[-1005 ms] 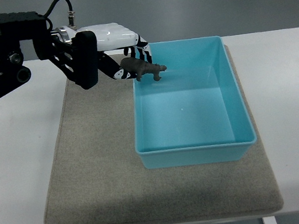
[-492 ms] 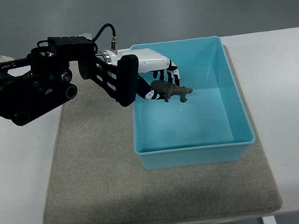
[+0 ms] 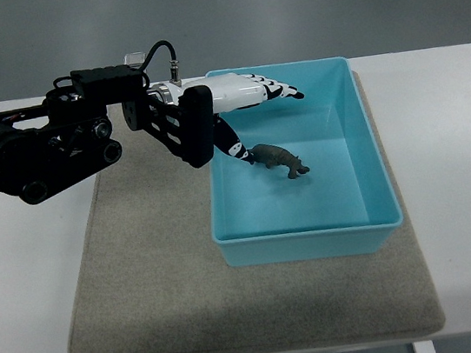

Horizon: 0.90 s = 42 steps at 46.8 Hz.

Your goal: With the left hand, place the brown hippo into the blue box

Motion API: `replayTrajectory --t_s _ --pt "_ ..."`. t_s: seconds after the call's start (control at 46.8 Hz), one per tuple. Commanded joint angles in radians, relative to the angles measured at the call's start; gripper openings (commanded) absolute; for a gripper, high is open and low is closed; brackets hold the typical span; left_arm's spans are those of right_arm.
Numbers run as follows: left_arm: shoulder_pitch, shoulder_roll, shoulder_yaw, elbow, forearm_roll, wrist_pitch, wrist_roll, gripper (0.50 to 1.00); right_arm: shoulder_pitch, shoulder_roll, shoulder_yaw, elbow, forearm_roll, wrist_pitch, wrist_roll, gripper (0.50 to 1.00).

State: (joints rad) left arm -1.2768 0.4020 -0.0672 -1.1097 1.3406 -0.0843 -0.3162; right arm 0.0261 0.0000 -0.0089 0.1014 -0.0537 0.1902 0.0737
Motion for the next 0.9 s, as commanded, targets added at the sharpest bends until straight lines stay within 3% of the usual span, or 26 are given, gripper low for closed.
replayTrajectory --t_s 0.0,0.363,0.748,0.876 --pt "-0.004 0.030 -0.008 -0.019 -0.090 0.000 -0.004 0.996 0.000 0.000 0.000 0.000 0.000 0.000 0.000 0.936" --pt "-0.004 0.146 -0.013 -0.021 -0.560 -0.012 -0.007 0.999 0.000 0.000 0.001 0.000 0.000 0.000 0.000 0.936" --pt "0.037 0.235 -0.016 0.034 -1.060 -0.172 0.000 1.000 0.000 0.000 0.000 0.000 0.000 0.000 0.000 0.936" --pt "0.066 0.242 -0.017 0.100 -1.202 -0.264 0.005 1.000 0.000 0.000 0.000 0.000 0.000 0.000 0.000 0.936"
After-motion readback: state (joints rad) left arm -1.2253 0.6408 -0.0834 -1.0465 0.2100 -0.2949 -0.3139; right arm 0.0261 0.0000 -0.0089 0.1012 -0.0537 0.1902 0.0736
